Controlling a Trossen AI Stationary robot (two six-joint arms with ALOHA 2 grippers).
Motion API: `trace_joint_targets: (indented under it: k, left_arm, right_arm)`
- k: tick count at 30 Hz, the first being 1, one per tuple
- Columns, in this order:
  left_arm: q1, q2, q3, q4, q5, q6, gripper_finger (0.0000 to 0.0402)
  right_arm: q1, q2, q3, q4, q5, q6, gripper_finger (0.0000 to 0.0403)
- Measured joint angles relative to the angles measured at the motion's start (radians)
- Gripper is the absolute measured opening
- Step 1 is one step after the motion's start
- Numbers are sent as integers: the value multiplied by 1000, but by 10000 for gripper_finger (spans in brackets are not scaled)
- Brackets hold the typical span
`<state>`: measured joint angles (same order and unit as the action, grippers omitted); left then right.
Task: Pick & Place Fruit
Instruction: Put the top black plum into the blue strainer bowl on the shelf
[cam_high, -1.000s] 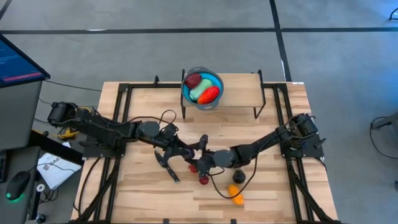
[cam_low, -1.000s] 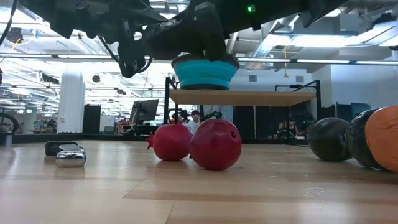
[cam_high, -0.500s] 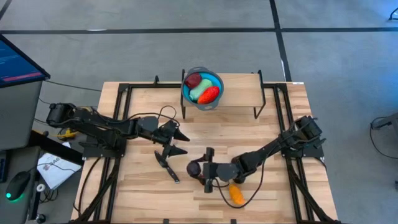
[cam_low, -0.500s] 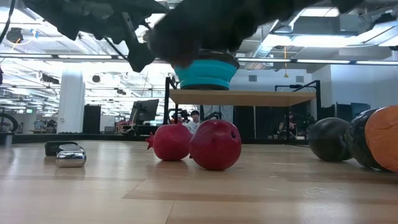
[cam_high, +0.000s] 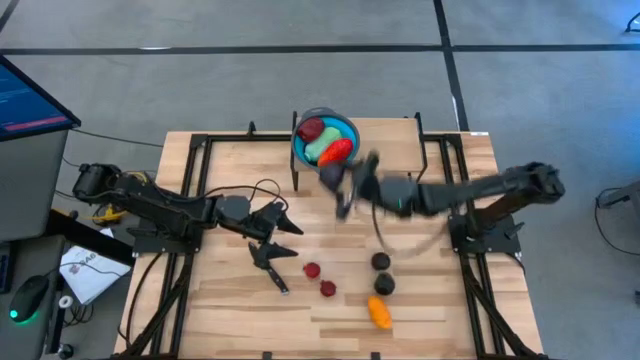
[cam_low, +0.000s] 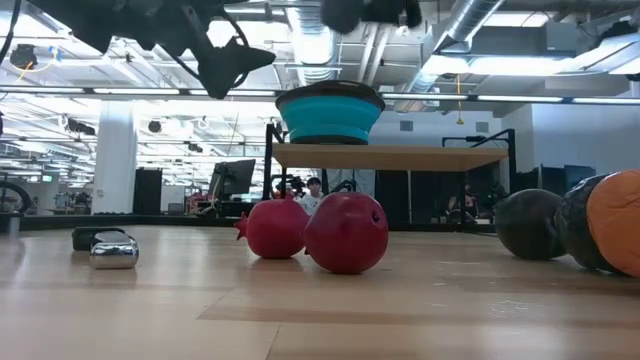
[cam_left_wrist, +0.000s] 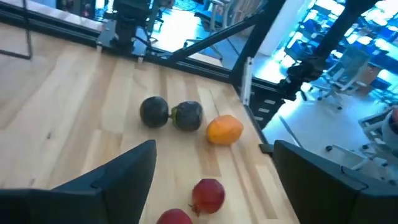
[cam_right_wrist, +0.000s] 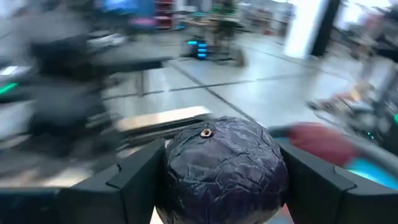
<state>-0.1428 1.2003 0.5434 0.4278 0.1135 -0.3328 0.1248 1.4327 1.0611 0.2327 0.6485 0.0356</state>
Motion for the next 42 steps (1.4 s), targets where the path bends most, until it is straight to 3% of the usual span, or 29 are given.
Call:
trace_joint_targets:
  k: [5, 12, 25, 42]
  left_arm:
    - [-9, 0, 0, 3, -35, 20, 306]
    - [-9, 0, 0, 6, -44, 22, 305]
    - [-9, 0, 0, 7, -44, 22, 305]
    - [-9, 0, 0, 9, -42, 19, 305]
  right_arm:
    - [-278, -14, 5, -15, -246, 97, 271]
    - [-451, 61, 66, -65, -285, 97, 271]
    - [-528, 79, 71, -111, -285, 89, 276]
    - [-536, 138, 69, -121, -309, 48, 363]
